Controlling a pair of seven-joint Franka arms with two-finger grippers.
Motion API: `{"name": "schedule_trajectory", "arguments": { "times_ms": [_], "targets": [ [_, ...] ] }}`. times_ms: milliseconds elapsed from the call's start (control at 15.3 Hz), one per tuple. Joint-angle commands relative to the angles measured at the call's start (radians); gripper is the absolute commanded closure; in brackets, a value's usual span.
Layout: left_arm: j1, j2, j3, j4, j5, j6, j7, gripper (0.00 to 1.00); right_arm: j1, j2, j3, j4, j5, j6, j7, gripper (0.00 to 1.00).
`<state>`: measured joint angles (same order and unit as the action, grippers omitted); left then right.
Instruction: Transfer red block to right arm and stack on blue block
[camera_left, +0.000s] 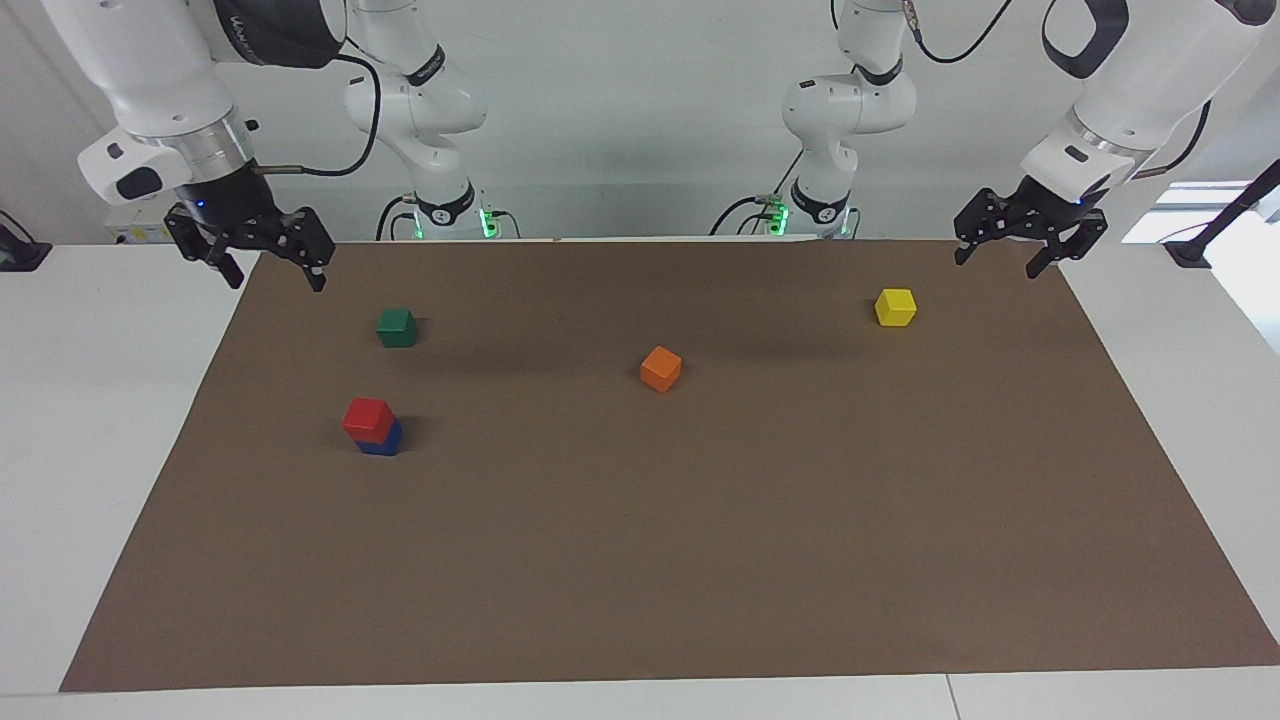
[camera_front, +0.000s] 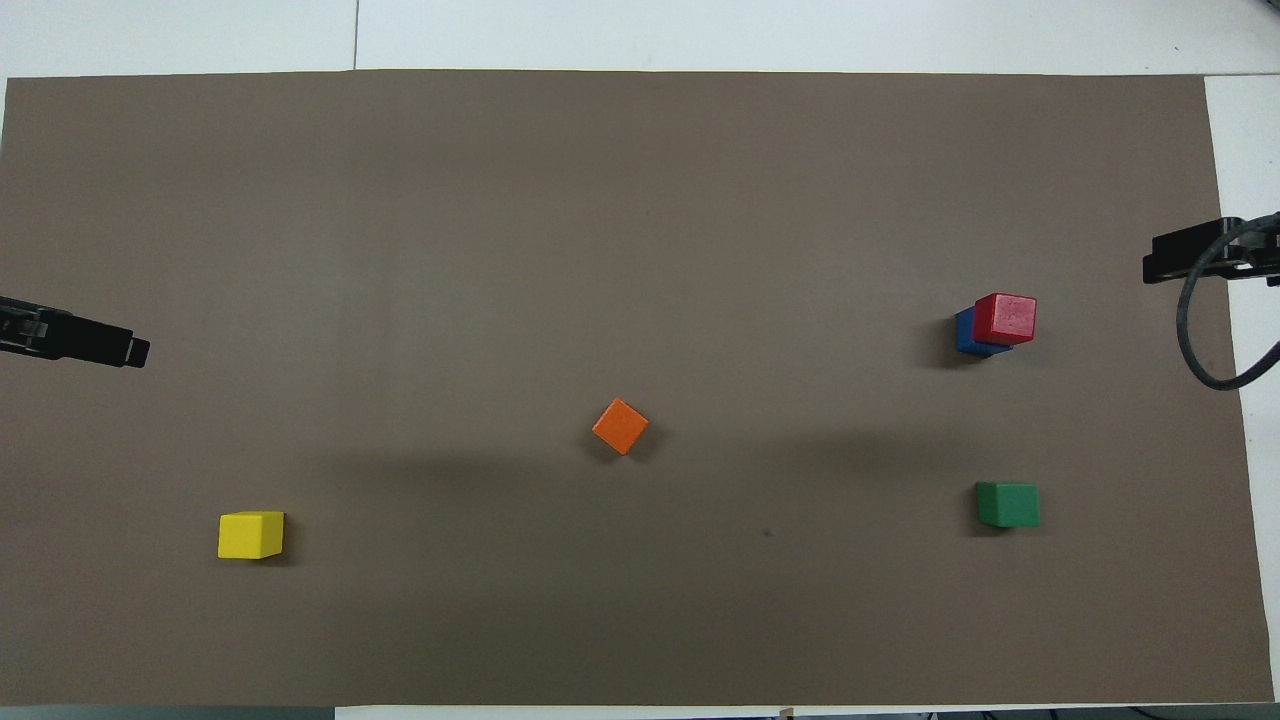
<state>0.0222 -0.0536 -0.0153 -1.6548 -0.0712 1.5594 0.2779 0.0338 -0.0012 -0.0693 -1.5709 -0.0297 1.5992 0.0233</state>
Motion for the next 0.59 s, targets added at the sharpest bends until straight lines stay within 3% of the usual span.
{"name": "schedule_trajectory", "arguments": {
  "times_ms": [0, 523],
  "targets": [
    [0.016, -0.019, -0.012, -0.010, 0.008, -0.013, -0.008, 0.00, -0.006, -0.016, 0.008, -0.020, -0.004, -0.019, -0.022, 0.00],
    [0.018, -0.017, -0.011, -0.010, 0.011, -0.001, -0.008, 0.00, -0.017, -0.016, 0.008, -0.020, 0.036, -0.041, -0.022, 0.00]
  ]
}}
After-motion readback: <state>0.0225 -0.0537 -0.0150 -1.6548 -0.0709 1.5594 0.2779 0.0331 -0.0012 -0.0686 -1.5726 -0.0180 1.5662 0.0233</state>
